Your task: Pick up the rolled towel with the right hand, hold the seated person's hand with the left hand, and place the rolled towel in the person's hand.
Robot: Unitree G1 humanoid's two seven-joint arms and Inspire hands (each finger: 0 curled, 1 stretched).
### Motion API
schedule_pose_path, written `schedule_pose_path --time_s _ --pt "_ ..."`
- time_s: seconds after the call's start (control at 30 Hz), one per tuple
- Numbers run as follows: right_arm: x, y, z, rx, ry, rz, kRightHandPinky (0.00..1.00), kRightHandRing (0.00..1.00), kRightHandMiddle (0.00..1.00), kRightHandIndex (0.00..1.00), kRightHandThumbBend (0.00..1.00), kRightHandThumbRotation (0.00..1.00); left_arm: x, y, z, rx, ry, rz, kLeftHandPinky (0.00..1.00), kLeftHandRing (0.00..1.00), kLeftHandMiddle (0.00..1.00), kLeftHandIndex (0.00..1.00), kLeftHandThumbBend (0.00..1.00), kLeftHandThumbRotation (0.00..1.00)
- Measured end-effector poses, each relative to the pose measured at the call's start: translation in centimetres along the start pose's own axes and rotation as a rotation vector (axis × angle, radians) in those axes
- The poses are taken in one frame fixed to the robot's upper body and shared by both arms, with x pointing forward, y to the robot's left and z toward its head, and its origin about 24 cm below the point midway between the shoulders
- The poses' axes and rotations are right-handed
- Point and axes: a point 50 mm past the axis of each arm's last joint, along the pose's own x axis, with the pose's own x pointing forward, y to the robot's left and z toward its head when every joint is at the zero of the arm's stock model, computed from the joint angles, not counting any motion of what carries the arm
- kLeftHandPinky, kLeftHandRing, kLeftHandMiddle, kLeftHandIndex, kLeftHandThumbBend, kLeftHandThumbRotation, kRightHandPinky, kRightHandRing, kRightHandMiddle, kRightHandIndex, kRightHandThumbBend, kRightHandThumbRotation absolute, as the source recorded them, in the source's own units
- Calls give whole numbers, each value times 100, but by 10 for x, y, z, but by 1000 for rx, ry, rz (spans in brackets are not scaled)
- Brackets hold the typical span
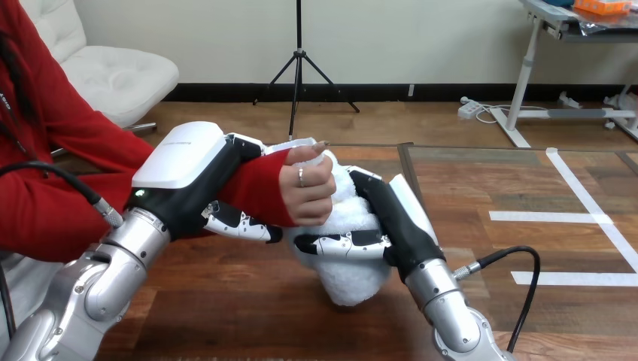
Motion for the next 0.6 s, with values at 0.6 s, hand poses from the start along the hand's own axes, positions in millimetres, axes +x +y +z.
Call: schedule_pose_path --time_s 0.6 --pt "-7 3 -7 -8 44 26 82 86 86 92 100 61 -4 -1 4 12 -16 -2 92 94 96 99 100 41"
